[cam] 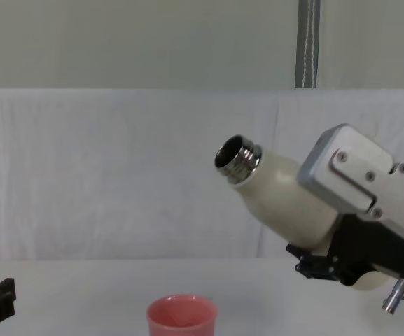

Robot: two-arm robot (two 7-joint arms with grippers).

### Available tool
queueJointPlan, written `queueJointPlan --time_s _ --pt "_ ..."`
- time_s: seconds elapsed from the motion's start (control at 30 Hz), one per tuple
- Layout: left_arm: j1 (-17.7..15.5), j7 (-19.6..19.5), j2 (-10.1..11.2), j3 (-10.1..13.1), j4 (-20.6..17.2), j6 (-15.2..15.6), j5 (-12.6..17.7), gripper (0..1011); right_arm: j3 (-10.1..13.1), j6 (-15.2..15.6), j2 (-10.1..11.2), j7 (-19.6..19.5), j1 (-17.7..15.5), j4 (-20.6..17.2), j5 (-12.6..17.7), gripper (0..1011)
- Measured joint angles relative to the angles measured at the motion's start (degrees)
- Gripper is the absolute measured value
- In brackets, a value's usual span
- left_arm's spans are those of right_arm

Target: Grasp the thermos with one hand and pour water into the cup lid.

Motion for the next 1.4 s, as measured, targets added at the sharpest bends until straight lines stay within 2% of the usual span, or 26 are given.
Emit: queueJointPlan --time_s 0.27,0.73,1.4 --pt "0.0 0.0 0.0 0.0 0.0 0.0 0.0 1001 -1.4 0.8 0.1 -0.4 -0.1 0.6 -2.7 951" --pt "0.0 0.0 0.0 0.0 0.0 0.0 0.0 1001 -5.1 3.3 1.2 -1.6 0.2 2.0 -10.9 951" --pt "0.0 0.0 0.0 0.0 0.0 0.0 0.0 1001 -6.6 4.2 2.1 -1.5 1.8 3.2 -15.0 951"
